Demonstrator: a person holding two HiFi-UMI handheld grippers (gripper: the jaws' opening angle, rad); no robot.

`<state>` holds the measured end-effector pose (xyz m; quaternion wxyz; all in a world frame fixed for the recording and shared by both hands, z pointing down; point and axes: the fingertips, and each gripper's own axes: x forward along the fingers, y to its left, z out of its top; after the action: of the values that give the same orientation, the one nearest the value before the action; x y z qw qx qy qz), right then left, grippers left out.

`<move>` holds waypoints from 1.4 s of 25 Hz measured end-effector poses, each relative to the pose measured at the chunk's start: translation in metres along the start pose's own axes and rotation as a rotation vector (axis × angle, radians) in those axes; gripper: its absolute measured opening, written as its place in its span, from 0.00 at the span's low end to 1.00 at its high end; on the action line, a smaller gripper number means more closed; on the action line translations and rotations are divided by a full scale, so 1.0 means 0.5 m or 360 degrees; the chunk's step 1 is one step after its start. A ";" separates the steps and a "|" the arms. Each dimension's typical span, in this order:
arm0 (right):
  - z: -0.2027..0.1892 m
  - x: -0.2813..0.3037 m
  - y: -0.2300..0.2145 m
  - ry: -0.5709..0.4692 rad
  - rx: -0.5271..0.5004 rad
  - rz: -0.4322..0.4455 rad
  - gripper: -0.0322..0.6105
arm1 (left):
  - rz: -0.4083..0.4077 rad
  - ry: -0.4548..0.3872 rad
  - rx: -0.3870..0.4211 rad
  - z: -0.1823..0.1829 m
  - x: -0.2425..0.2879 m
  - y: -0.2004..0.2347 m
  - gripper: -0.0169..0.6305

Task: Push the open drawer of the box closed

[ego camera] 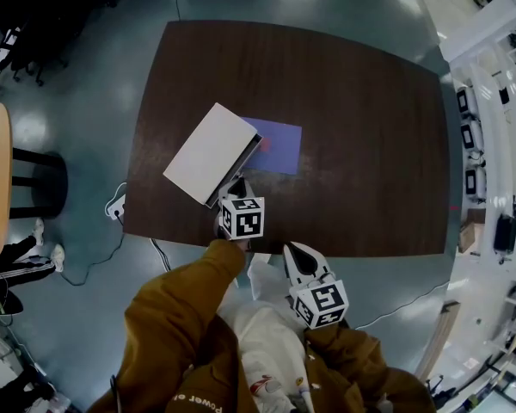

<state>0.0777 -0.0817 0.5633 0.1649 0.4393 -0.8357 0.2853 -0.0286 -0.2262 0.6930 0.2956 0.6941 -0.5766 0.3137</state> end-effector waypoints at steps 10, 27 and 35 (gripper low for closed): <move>0.004 0.018 0.003 0.0003 -0.0007 -0.0011 0.06 | 0.0004 -0.0009 -0.0006 0.010 0.009 0.028 0.04; 0.024 0.037 0.050 -0.0017 -0.0041 0.0004 0.06 | -0.0127 -0.0012 0.0016 0.003 -0.025 0.046 0.04; 0.041 0.044 0.096 -0.0075 -0.0084 0.0017 0.06 | -0.0354 -0.0137 -0.0007 0.034 -0.149 0.021 0.04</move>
<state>0.0249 -0.0871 0.5430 0.1552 0.4370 -0.8489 0.2536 -0.0479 -0.1952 0.6248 0.3053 0.7659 -0.5088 0.2475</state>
